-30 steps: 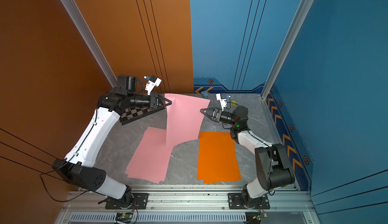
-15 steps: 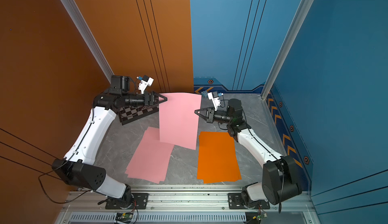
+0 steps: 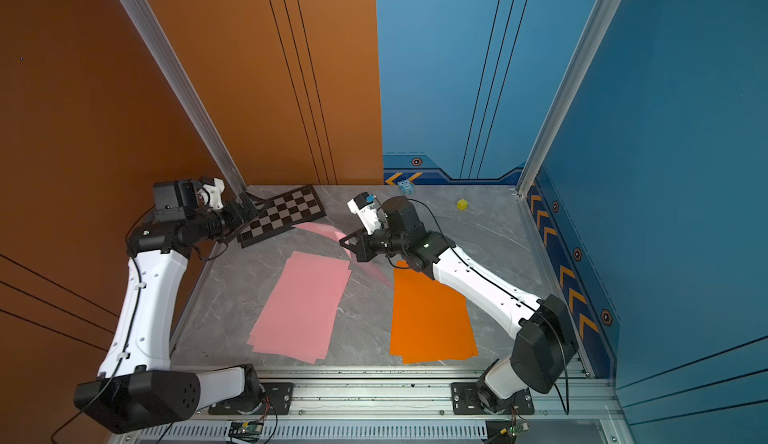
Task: Sort the scattered colored papers by color
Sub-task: Place the colored paper.
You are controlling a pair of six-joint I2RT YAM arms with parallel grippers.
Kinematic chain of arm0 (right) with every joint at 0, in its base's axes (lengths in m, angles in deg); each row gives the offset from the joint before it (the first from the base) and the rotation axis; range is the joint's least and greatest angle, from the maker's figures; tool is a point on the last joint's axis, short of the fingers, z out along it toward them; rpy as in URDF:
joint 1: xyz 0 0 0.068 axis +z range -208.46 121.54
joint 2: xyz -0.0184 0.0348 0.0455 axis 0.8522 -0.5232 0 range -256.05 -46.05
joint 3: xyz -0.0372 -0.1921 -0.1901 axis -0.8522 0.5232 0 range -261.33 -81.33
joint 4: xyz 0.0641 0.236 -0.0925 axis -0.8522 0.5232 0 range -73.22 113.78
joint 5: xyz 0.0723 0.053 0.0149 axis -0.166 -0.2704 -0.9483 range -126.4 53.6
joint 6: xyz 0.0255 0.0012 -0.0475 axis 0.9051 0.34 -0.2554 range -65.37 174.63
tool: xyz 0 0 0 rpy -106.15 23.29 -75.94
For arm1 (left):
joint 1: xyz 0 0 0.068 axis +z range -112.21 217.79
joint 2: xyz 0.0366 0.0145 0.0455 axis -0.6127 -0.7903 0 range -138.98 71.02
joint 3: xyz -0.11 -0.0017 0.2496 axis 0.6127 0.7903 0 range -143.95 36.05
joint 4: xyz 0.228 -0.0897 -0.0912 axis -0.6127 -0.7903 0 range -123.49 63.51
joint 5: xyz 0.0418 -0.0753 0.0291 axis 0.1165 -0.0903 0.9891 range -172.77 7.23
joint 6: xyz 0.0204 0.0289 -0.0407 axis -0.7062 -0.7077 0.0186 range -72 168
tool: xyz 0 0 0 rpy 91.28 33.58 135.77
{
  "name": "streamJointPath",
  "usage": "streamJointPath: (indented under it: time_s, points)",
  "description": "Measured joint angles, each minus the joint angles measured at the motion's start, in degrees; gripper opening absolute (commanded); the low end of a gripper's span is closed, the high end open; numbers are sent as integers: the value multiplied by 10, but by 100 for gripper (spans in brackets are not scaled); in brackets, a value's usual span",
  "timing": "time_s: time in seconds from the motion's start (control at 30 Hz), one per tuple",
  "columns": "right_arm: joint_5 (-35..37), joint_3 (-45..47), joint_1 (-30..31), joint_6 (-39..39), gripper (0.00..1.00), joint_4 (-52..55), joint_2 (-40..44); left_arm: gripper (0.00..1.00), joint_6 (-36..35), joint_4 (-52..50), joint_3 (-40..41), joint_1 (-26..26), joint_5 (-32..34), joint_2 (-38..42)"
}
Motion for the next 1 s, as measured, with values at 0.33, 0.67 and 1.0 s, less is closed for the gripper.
streamJointPath:
  time_s: [0.33, 0.67, 1.0]
  points:
    - [-25, -56, 70, 106, 0, -138, -86, 98, 40, 16, 63, 72, 6, 32]
    - [-2, 48, 39, 257, 0, -308, -198, 98, 54, 19, 74, 122, 24, 80]
    - [42, 113, 18, 336, 0, -349, -323, 98, 56, 27, 87, 123, 26, 78]
